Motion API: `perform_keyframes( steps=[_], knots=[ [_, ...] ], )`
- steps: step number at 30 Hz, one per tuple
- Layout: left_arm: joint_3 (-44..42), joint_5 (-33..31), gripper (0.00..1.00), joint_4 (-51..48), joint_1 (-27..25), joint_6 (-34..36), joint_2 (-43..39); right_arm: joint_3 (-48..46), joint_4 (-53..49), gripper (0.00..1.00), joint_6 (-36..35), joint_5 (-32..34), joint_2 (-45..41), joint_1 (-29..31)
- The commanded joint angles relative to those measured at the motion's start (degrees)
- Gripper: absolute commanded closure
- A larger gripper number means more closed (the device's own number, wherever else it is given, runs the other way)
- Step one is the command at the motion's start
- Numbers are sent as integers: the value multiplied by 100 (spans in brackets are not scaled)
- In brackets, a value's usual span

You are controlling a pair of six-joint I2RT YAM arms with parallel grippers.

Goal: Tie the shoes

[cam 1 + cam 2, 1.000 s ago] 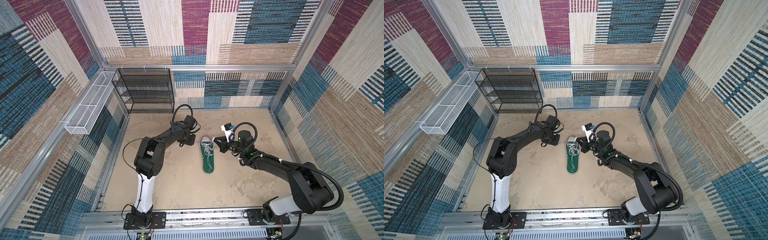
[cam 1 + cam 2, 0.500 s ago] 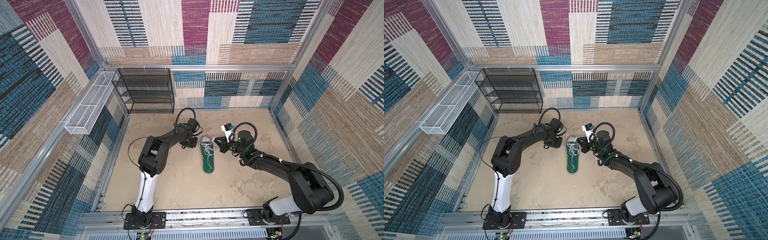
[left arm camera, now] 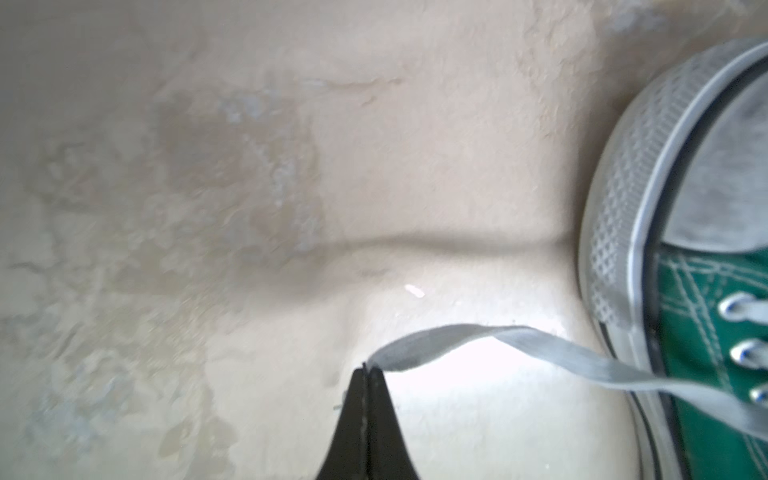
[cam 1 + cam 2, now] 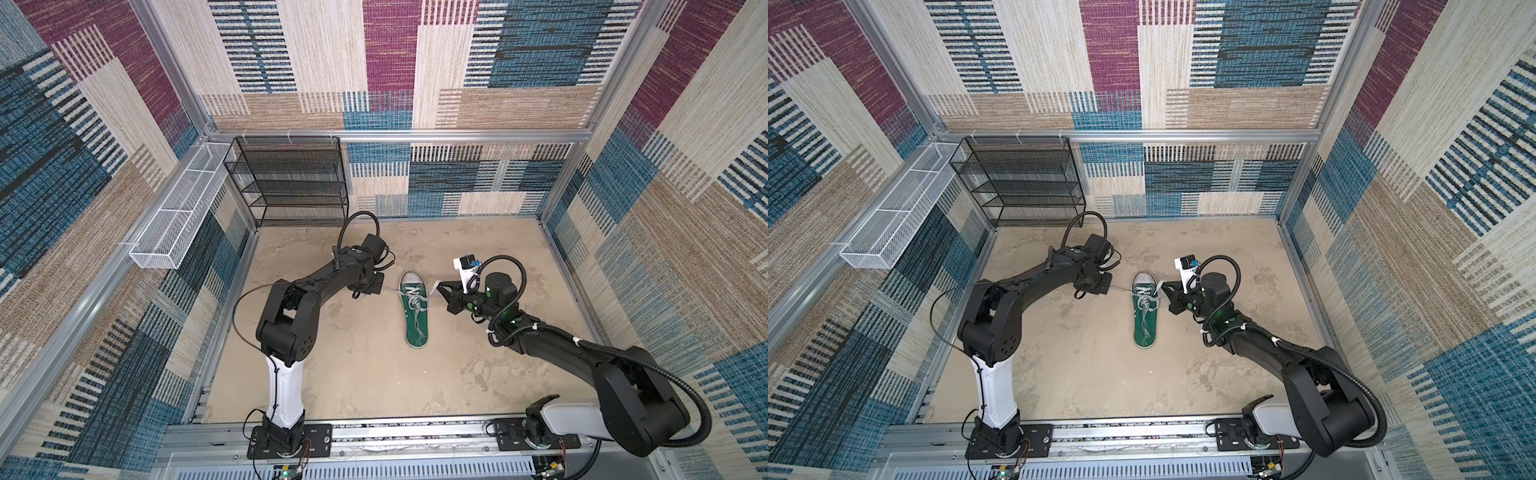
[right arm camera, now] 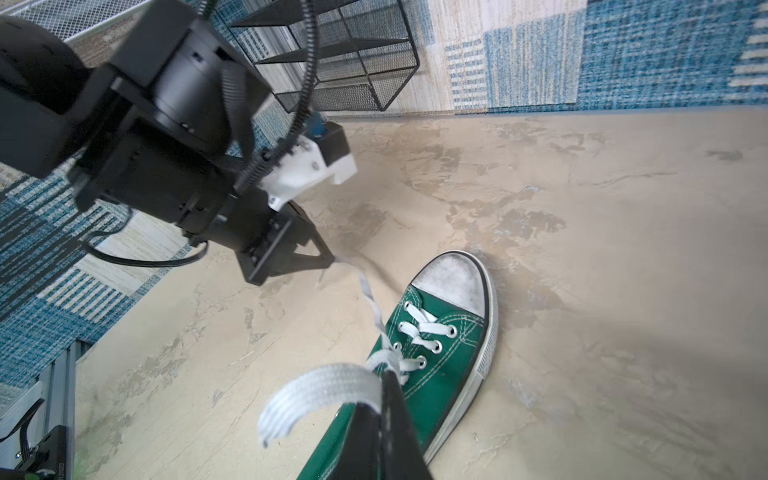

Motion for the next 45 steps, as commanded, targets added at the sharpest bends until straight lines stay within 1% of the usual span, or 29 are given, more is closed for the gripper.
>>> perform_keyframes(
  steps=[1, 7, 11, 15, 18, 21, 24, 26, 28, 32, 34, 38, 42, 45],
  knots=[
    [-368, -189, 100, -86, 99, 1, -436, -128, -134, 100, 168, 341, -334, 5],
    [-902, -242, 100, -219, 415, -126, -967, -255, -846, 100, 375, 924, -974, 9],
    [-1199, -128, 100, -259, 657, -207, -1363, -347, -1619, 100, 835, 1886, -1352, 1],
    [-1322, -80, 100, -360, 778, -179, -1569, -471, -1885, 100, 1168, 2283, -1548, -2],
    [-1349, 128, 100, -391, 820, -156, -1588, -483, -2005, 100, 1360, 2625, -1466, -21],
    [-1232, 359, 100, -378, 814, -197, -1545, -338, -2003, 100, 1330, 2605, -1263, -172],
    [-901, 167, 100, -506, 847, -197, -1347, -119, -2208, 100, 1409, 2640, -1039, -479],
    [-630, 107, 100, -646, 962, -121, -1149, -89, -2370, 100, 1581, 2600, -958, -740],
    [-482, 229, 100, -737, 1159, -67, -1021, -140, -2407, 100, 1699, 2534, -945, -917],
    [-694, 196, 100, -729, 1253, 3, -1199, -155, -2543, 100, 1901, 2493, -976, -920],
    [-860, 69, 100, -797, 1309, 9, -1392, -240, -2538, 100, 2022, 2402, -1034, -917],
    [-1157, 177, 100, -762, 1523, -71, -1657, -424, -2572, 100, 2183, 2375, -1007, -920],
    [-1206, 87, 100, -796, 1675, -21, -1620, -363, -2798, 100, 2206, 2475, -782, -929],
    [-1165, 257, 100, -754, 1762, 47, -1551, -281, -2983, 100, 2330, 2527, -509, -945]
  ],
)
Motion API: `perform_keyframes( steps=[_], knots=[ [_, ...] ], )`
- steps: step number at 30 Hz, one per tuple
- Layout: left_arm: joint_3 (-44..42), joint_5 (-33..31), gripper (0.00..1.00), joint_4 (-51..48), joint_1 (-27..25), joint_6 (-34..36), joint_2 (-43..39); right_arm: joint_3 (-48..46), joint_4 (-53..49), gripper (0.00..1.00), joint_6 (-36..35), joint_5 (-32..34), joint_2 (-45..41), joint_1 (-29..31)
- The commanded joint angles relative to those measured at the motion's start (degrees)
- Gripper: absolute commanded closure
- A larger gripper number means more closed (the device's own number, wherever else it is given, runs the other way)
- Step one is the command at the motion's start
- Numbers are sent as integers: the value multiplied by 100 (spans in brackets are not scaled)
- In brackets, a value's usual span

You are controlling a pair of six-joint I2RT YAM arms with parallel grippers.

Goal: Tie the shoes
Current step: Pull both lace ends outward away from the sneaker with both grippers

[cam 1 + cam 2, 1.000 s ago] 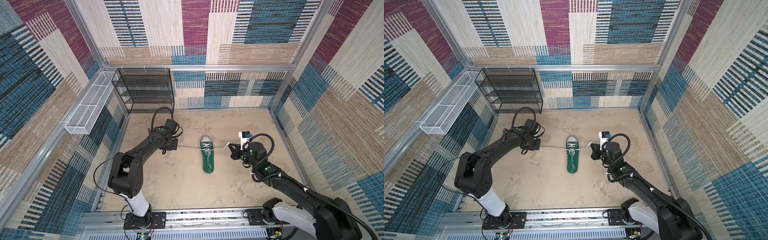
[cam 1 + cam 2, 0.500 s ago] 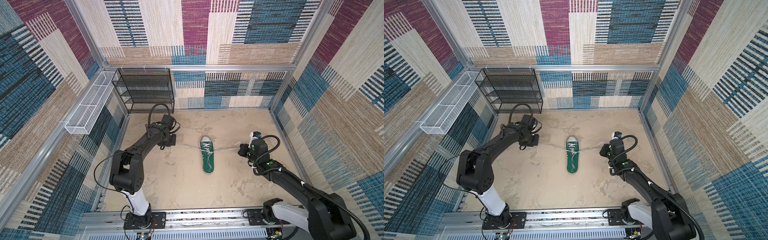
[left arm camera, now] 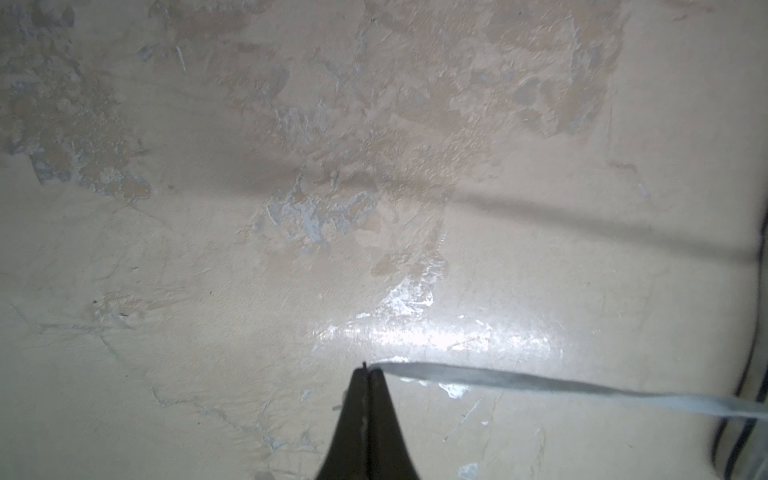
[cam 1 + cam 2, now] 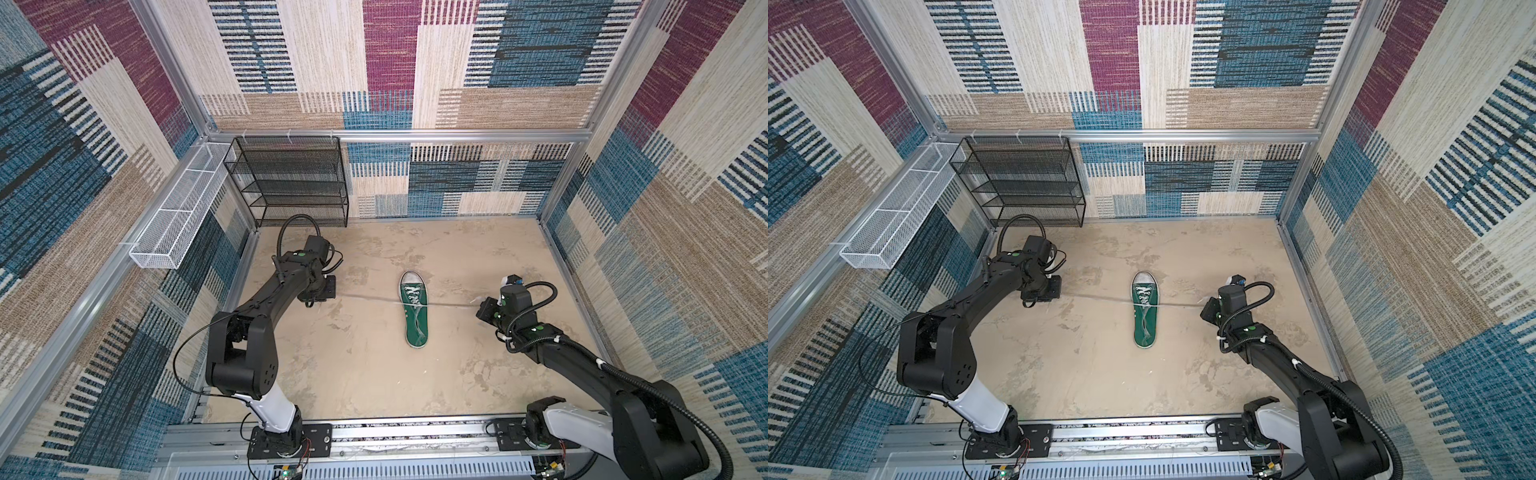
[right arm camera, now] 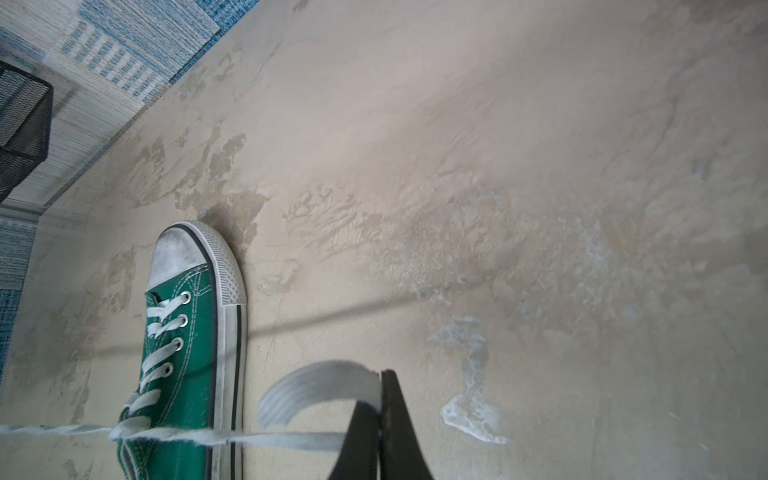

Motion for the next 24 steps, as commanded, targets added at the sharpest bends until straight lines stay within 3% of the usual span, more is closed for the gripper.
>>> perform_keyframes(
  steps=[1, 7, 13, 16, 24],
  knots=[
    [57, -29, 100, -23, 71, 102, 81, 102, -283, 100, 211, 198, 267, -35],
    [34, -160, 100, -49, 88, 96, 199, 331, -440, 100, 338, -133, 955, -113],
    [97, -240, 100, -123, 222, 78, 297, 499, -728, 100, 370, 102, 1184, -260],
    [194, 135, 100, -98, 283, 56, 325, 590, -748, 100, 290, -34, 1183, -296],
    [319, 577, 100, -100, 195, -50, 255, 565, 19, 100, 192, -1326, 1144, -299]
  ],
)
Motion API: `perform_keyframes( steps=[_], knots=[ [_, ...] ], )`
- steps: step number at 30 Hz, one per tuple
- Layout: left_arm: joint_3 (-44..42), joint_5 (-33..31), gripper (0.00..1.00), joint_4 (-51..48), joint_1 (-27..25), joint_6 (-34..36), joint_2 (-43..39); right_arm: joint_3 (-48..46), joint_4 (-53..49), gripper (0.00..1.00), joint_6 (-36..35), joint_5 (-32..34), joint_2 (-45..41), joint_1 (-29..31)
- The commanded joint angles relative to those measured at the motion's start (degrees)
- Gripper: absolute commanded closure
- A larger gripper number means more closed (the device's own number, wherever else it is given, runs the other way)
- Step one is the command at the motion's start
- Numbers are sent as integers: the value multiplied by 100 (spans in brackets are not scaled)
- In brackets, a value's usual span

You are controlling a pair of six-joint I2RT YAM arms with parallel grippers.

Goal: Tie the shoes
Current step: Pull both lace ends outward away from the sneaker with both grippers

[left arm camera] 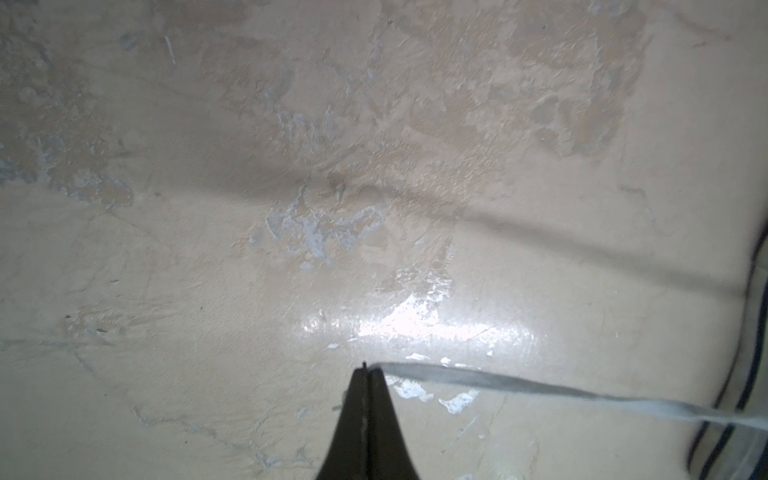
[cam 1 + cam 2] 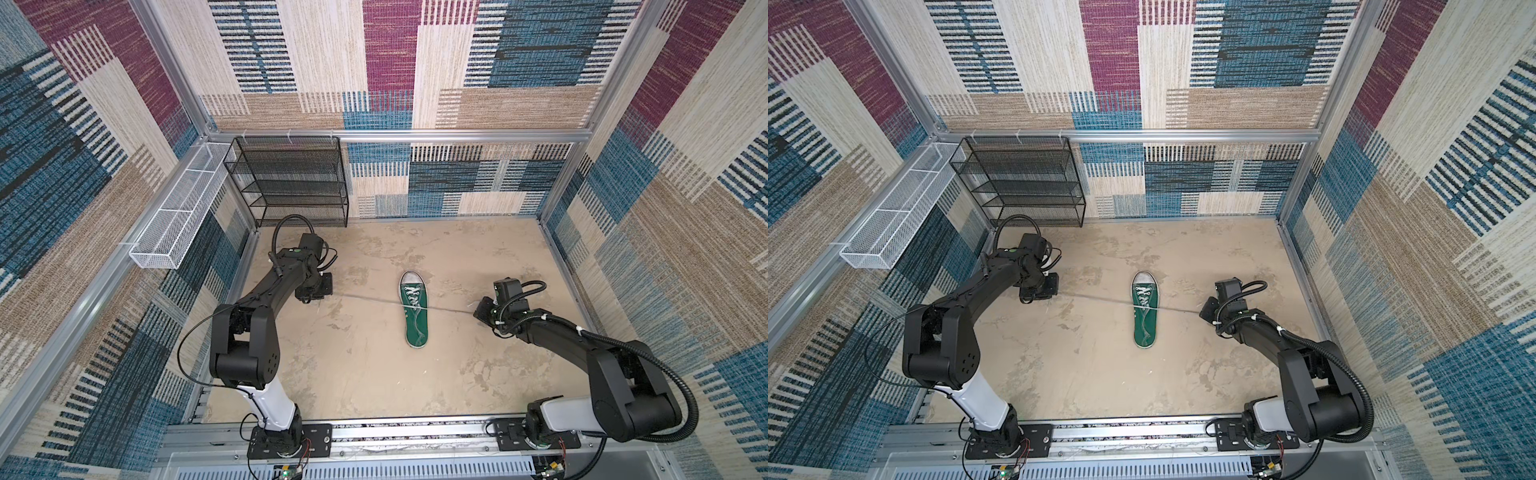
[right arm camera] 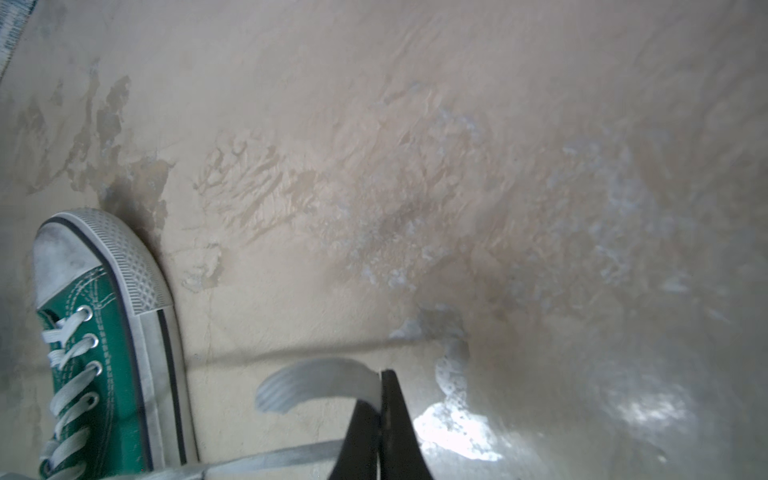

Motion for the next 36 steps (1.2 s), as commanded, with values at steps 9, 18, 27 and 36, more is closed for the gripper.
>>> perform_keyframes(
  steps=[9, 18, 27, 36],
  knots=[
    [135, 396, 100, 52, -479, -277, -84, 243, 501, 99, 64, -1125, 266, 2],
    [-46, 418, 100, 88, -572, -269, -25, 362, 268, 98, 154, -1014, 408, -50],
    [-3, 458, 100, 77, -745, -346, -215, 217, 597, 96, 414, -1469, 489, -287],
    [-112, 507, 100, 61, -742, -354, -279, 297, 569, 96, 329, -1518, 522, -288]
  ],
)
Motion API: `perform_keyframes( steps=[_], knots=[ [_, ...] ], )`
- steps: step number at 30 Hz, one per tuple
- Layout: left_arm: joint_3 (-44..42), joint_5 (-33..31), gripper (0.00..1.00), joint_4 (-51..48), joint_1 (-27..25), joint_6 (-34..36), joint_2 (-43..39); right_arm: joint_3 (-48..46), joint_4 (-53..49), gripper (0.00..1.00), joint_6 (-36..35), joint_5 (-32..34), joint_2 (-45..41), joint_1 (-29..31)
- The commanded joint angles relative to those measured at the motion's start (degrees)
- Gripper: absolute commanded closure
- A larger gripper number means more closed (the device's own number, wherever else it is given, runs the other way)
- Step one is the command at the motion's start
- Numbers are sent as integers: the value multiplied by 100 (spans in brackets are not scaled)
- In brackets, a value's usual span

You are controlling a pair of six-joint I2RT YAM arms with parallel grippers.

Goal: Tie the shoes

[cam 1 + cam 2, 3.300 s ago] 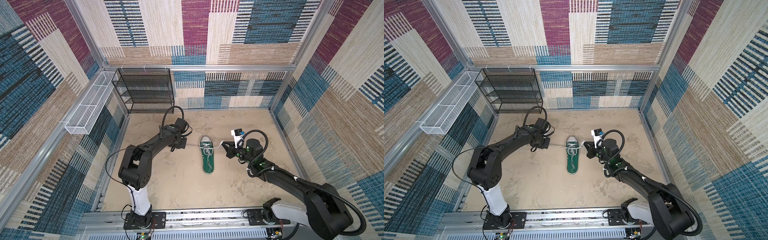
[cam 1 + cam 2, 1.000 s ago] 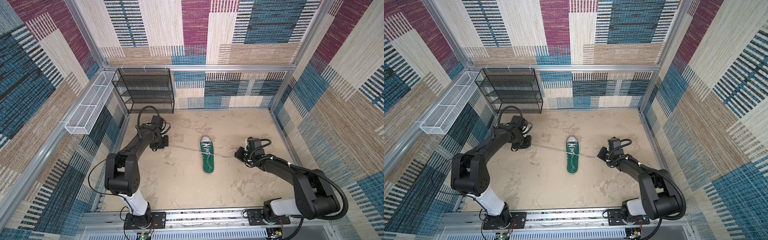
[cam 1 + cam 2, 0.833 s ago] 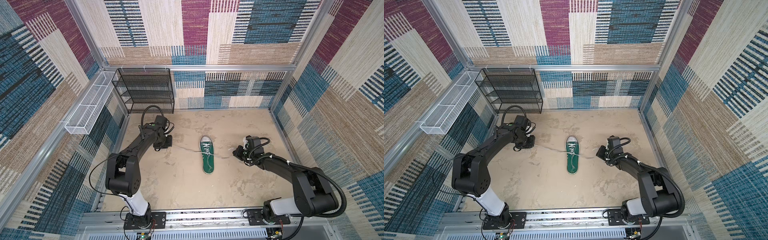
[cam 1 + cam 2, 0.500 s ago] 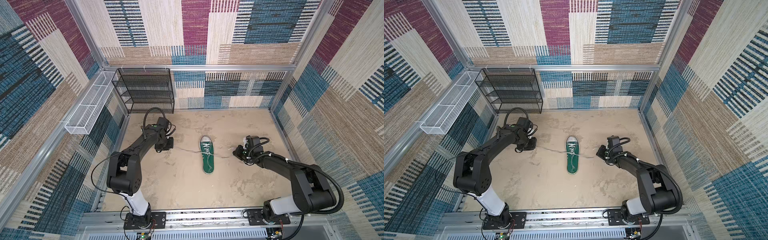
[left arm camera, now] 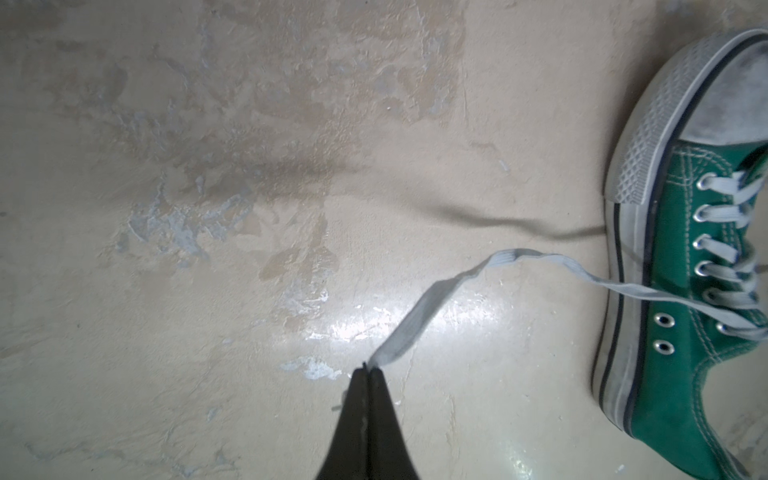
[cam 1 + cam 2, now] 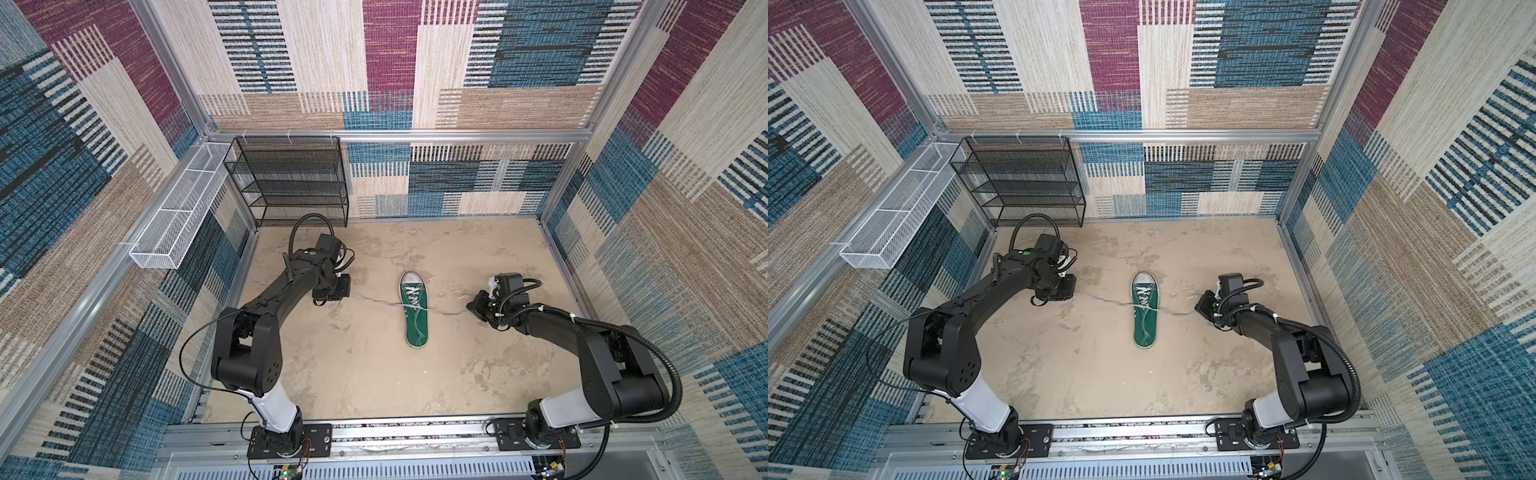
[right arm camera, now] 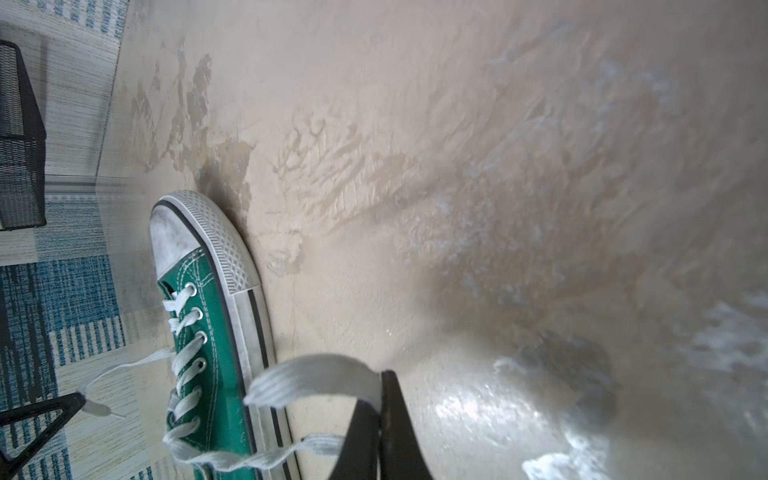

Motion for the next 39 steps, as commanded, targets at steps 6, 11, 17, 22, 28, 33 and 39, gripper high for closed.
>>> perform_keyframes(
  steps=[6, 11, 17, 22, 28, 33, 39],
  knots=[
    [267, 579, 100, -73, 217, -327, -182, -179, 483, 96, 190, -246, -375, -56],
    [347, 317, 100, -122, 274, -292, -380, -110, 177, 95, -13, 203, -588, -92],
    [300, 496, 100, -163, 534, -276, -516, -269, 334, 95, 1, 27, -690, -102],
    [219, 927, 100, -62, 510, -394, -545, -342, 574, 96, 41, -345, -605, -100],
    [-66, 1000, 100, 190, 347, -476, -598, -251, 463, 96, -154, -554, -504, -101],
    [-287, 948, 100, 325, 220, -599, -667, -173, 255, 95, -275, -346, -548, -100],
    [-351, 948, 100, 336, 209, -567, -684, -57, 254, 95, -249, -477, -426, -100]
  ],
)
